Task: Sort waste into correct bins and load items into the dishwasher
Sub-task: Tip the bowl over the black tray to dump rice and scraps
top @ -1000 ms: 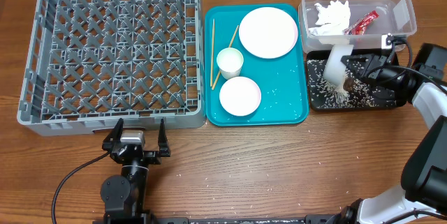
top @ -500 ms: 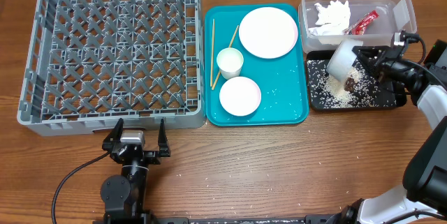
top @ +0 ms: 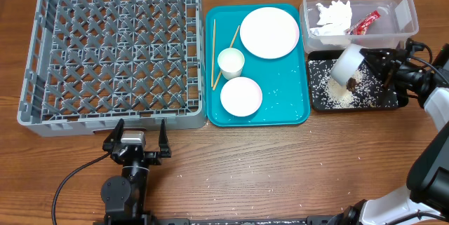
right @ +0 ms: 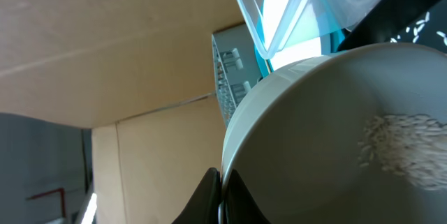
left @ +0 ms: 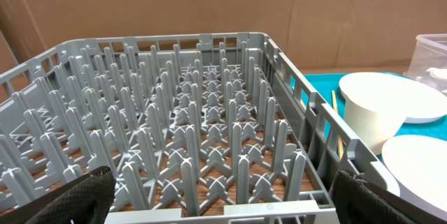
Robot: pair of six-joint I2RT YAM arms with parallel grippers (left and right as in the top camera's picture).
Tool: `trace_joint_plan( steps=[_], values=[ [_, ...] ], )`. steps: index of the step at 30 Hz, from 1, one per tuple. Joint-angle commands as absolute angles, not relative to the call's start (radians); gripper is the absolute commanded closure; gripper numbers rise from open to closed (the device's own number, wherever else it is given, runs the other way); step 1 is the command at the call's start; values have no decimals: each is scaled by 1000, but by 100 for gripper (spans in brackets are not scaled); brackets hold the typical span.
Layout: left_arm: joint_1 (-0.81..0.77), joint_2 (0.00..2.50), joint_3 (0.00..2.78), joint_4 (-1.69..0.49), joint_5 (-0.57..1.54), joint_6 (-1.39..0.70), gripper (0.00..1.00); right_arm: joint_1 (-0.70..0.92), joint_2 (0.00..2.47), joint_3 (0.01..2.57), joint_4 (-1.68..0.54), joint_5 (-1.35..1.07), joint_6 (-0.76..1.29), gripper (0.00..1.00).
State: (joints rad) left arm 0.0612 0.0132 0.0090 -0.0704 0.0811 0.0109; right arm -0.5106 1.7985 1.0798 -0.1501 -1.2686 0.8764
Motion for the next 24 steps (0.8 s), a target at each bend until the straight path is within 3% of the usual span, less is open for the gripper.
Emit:
trace_joint_plan(
  steps=[1,8,24],
  values=[
    [68,4,5,-72,78,23,0,-521,1797,1079,-135,-1295,910,96],
    [68,4,5,-72,78,23,0,-521,1797,1079,-128,-1329,791,96],
    [68,4,5,-72,78,23,0,-520,1797,1079,75,-1438,884,96]
  ],
)
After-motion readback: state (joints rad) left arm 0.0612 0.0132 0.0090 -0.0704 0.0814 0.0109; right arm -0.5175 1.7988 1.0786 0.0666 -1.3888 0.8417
